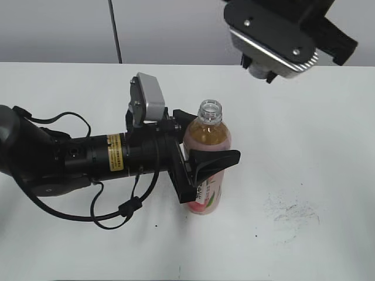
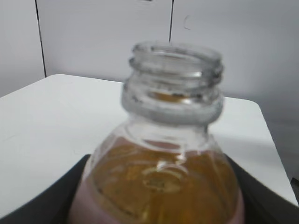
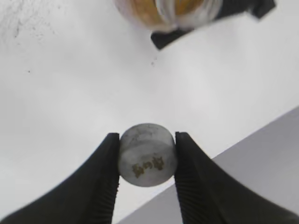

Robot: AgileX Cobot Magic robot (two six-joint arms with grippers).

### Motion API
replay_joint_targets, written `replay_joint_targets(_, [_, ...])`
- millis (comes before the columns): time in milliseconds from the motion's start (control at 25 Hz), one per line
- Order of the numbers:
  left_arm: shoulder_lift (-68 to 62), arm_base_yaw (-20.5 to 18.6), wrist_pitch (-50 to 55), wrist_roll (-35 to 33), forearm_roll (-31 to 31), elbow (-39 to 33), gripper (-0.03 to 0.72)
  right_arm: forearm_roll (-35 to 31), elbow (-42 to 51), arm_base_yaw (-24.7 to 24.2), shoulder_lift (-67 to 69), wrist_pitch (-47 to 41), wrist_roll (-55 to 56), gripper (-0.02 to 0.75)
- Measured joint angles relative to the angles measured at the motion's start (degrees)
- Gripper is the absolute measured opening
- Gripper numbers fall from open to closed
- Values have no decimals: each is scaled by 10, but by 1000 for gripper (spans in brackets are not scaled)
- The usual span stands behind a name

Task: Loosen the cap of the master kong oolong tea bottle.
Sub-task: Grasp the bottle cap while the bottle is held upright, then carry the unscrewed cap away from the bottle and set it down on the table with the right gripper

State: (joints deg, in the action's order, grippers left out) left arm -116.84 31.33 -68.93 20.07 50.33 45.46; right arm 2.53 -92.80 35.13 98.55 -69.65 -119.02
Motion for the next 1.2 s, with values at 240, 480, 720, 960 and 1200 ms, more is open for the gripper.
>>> replay_joint_targets(240, [0,0,0,0,0,0,445,3,18,-98,0,0,377,272])
replay_joint_targets(480, [0,0,4,2,-8,0,445,50,25,-140,0,-1,724,272])
replay_joint_targets(720, [0,0,5,5,-13,0,445,9,79,-144,0,-1,928,272])
replay_joint_targets(960, [0,0,7,5,-17,0,445,-25,226,-144,0,29,993,272])
replay_joint_targets(1200, [0,0,7,5,-19,0,445,-42,338,-144,0,174,1019,272])
